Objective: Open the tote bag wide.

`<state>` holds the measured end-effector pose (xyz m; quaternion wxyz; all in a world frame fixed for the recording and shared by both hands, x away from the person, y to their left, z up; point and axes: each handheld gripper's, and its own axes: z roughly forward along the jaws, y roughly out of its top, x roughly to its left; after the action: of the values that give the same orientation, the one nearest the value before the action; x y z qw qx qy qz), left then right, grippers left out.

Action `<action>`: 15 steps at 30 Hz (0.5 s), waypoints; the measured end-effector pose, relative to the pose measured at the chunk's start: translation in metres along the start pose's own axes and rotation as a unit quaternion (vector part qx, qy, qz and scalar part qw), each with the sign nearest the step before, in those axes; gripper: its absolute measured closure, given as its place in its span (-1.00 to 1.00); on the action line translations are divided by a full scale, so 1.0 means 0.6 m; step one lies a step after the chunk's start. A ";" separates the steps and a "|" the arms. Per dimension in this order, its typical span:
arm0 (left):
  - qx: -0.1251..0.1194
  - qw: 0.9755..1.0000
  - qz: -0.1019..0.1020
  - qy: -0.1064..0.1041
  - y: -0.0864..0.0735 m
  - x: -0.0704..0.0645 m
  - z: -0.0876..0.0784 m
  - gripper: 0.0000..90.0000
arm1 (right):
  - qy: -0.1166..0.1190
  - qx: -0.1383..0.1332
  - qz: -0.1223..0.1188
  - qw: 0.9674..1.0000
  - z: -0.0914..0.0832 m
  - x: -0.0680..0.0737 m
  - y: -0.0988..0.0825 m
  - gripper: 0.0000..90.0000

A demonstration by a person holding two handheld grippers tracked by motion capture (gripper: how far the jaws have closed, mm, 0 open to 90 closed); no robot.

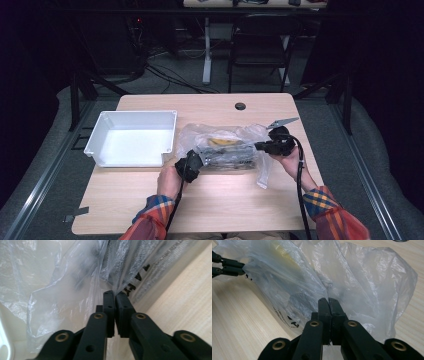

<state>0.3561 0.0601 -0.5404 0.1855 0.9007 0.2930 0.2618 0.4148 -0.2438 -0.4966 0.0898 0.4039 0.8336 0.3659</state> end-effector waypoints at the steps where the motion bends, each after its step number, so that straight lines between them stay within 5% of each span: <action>1: 0.001 1.000 -0.001 -0.010 -0.001 0.001 -0.004 0.99 | 0.000 -0.001 0.000 1.000 0.000 0.000 0.000 1.00; 7: -0.003 0.997 0.002 -0.075 -0.018 -0.004 -0.024 1.00 | -0.003 -0.005 0.003 1.000 -0.002 -0.003 0.003 1.00; 15: 0.012 0.992 0.043 -0.117 -0.029 -0.026 -0.032 1.00 | -0.021 -0.007 -0.005 1.000 0.002 -0.001 0.019 1.00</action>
<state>0.3270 0.0669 -0.5392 0.1963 0.9389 0.2338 0.1589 0.4226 -0.2388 -0.4900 0.1119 0.4072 0.8310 0.3622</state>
